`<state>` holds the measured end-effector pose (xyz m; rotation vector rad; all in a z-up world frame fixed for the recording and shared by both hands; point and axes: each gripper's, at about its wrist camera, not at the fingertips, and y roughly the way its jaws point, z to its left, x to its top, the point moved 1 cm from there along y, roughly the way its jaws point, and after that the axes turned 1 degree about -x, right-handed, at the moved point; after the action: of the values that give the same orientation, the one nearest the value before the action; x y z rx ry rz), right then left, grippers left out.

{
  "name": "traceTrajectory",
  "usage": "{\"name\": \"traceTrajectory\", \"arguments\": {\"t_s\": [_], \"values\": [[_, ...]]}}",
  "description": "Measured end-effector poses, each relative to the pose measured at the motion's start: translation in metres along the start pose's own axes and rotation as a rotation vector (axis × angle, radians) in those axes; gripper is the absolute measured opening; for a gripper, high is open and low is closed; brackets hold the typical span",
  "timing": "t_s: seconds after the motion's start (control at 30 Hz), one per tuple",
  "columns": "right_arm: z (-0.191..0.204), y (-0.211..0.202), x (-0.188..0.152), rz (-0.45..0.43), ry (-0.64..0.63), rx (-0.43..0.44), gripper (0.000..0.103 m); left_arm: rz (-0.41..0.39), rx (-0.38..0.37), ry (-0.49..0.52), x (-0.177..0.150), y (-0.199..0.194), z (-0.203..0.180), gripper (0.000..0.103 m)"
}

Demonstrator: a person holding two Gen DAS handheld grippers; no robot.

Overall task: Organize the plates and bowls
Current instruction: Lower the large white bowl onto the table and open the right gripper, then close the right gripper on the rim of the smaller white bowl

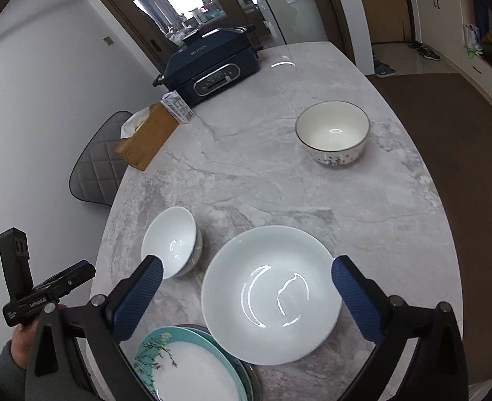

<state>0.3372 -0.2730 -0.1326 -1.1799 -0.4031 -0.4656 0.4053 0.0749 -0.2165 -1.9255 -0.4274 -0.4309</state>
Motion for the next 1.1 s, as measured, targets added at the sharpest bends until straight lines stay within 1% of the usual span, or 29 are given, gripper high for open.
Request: {"name": "traceTrajectory", "arguments": {"t_s": [0.07, 0.13, 0.23, 0.3, 0.37, 0.4, 0.43, 0.47, 0.53, 0.6, 0.63, 0.7, 0.77, 0.8, 0.83, 0.87, 0.9, 0.93, 0.97, 1.0, 1.03, 1.07, 1.1], "values": [[0.013, 0.005, 0.007, -0.003, -0.022, 0.007, 0.103, -0.005, 0.018, -0.005, 0.003, -0.003, 0.012, 0.103], [0.024, 0.012, 0.01, 0.01, -0.035, 0.021, 0.103, -0.015, 0.018, -0.015, 0.005, -0.002, 0.021, 0.103], [0.042, 0.028, 0.018, 0.039, -0.06, 0.049, 0.103, 0.005, -0.018, -0.047, 0.008, 0.008, 0.031, 0.103], [0.055, 0.039, 0.022, 0.046, -0.08, 0.053, 0.103, 0.048, -0.026, -0.072, 0.011, 0.027, 0.03, 0.103], [0.068, 0.055, 0.028, 0.064, -0.1, 0.041, 0.103, 0.122, -0.03, -0.1, 0.014, 0.05, 0.035, 0.103], [0.074, 0.063, 0.03, 0.078, -0.108, 0.045, 0.102, 0.143, -0.028, -0.108, 0.014, 0.058, 0.037, 0.103], [0.08, 0.073, 0.031, 0.103, -0.12, 0.044, 0.1, 0.156, -0.026, -0.107, 0.017, 0.067, 0.038, 0.103], [0.086, 0.085, 0.033, 0.139, -0.138, 0.03, 0.096, 0.164, -0.025, -0.099, 0.017, 0.075, 0.039, 0.102], [0.095, 0.104, 0.034, 0.18, -0.166, 0.0, 0.089, 0.182, -0.025, -0.078, 0.02, 0.089, 0.037, 0.102], [0.099, 0.124, 0.032, 0.232, -0.193, -0.026, 0.083, 0.199, -0.007, -0.052, 0.022, 0.103, 0.035, 0.102], [0.099, 0.133, 0.032, 0.252, -0.2, -0.041, 0.079, 0.2, 0.004, -0.041, 0.023, 0.108, 0.035, 0.102], [0.097, 0.146, 0.031, 0.29, -0.2, -0.054, 0.078, 0.214, 0.014, -0.034, 0.024, 0.119, 0.035, 0.102], [0.096, 0.158, 0.028, 0.331, -0.207, -0.067, 0.073, 0.233, 0.026, -0.029, 0.025, 0.129, 0.037, 0.1], [0.097, 0.163, 0.027, 0.344, -0.213, -0.071, 0.072, 0.245, 0.034, -0.024, 0.024, 0.133, 0.037, 0.094], [0.097, 0.168, 0.026, 0.361, -0.221, -0.074, 0.068, 0.255, 0.038, -0.022, 0.024, 0.137, 0.038, 0.09], [0.096, 0.173, 0.025, 0.375, -0.226, -0.079, 0.063, 0.265, 0.037, -0.022, 0.023, 0.142, 0.039, 0.077], [0.097, 0.176, 0.024, 0.386, -0.228, -0.086, 0.06, 0.275, 0.037, -0.023, 0.022, 0.147, 0.04, 0.059], [0.096, 0.18, 0.023, 0.399, -0.23, -0.086, 0.052, 0.285, 0.031, -0.029, 0.021, 0.151, 0.041, 0.051], [0.096, 0.185, 0.021, 0.412, -0.233, -0.086, 0.047, 0.288, 0.014, -0.038, 0.02, 0.153, 0.041, 0.045], [0.096, 0.187, 0.02, 0.423, -0.237, -0.091, 0.044, 0.29, 0.009, -0.035, 0.02, 0.156, 0.04, 0.04], [0.095, 0.191, 0.017, 0.437, -0.238, -0.093, 0.039, 0.289, 0.009, -0.027, 0.02, 0.157, 0.038, 0.036], [0.095, 0.193, 0.016, 0.446, -0.236, -0.09, 0.033, 0.294, 0.005, -0.019, 0.019, 0.159, 0.036, 0.03], [0.095, 0.195, 0.015, 0.455, -0.236, -0.086, 0.03, 0.299, 0.001, -0.014, 0.019, 0.161, 0.033, 0.03]]}}
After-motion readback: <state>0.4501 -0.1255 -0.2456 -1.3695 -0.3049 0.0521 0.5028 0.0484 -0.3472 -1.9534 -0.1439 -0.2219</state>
